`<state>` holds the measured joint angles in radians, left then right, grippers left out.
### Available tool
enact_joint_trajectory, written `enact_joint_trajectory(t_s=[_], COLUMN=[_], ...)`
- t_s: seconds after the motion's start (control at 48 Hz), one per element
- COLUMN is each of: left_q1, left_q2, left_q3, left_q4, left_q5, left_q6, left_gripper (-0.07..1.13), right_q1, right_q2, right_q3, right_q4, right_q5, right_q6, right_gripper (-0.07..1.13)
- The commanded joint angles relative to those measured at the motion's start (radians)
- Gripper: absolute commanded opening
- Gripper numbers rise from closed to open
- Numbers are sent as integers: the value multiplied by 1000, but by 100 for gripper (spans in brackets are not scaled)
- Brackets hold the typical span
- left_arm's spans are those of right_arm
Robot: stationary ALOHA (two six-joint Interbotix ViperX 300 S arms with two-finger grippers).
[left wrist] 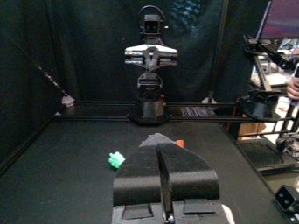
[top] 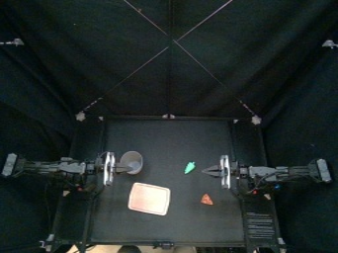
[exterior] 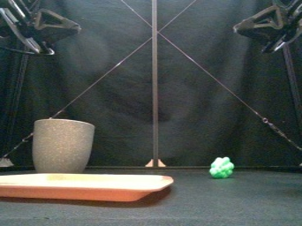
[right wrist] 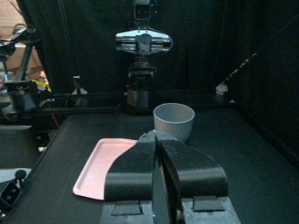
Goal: Pick the green grapes then place it in the grey bowl
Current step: Pick the green grapes
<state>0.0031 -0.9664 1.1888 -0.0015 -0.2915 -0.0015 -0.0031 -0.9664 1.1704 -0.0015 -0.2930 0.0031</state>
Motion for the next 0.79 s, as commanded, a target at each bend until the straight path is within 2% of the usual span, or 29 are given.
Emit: enact_joint_trajectory(t_s=[0.021,0.208,0.354,0.458,0.521,0.625,0.708,0.792], left_q1=[25,41,74,94,107,123,132,140], left_q2=[15,14,15,15,15,15,15,15], left_q3=[-49,-71,-67,-61,-57,-48,-38,-37], left_q4=[0,3,5,5,3,-2,-5,-5], left_q5=[109,178,179,183,179,178,175,175], left_q6=[3,6,6,5,5,2,2,2], left_gripper=[12,12,12,12,12,12,12,12], right_q1=[-3,-26,-66,-87,-104,-135,-156,-163], right_q2=[58,193,276,305,321,344,376,428], right_q3=[-26,-101,-167,-187,-196,-204,-210,-216], right_q4=[-15,-91,-143,-150,-149,-140,-115,-110], right_q5=[43,249,370,390,391,403,410,408], right_q6=[0,-2,0,3,5,8,6,-6], right_gripper=[6,16,33,50,65,83,92,94])
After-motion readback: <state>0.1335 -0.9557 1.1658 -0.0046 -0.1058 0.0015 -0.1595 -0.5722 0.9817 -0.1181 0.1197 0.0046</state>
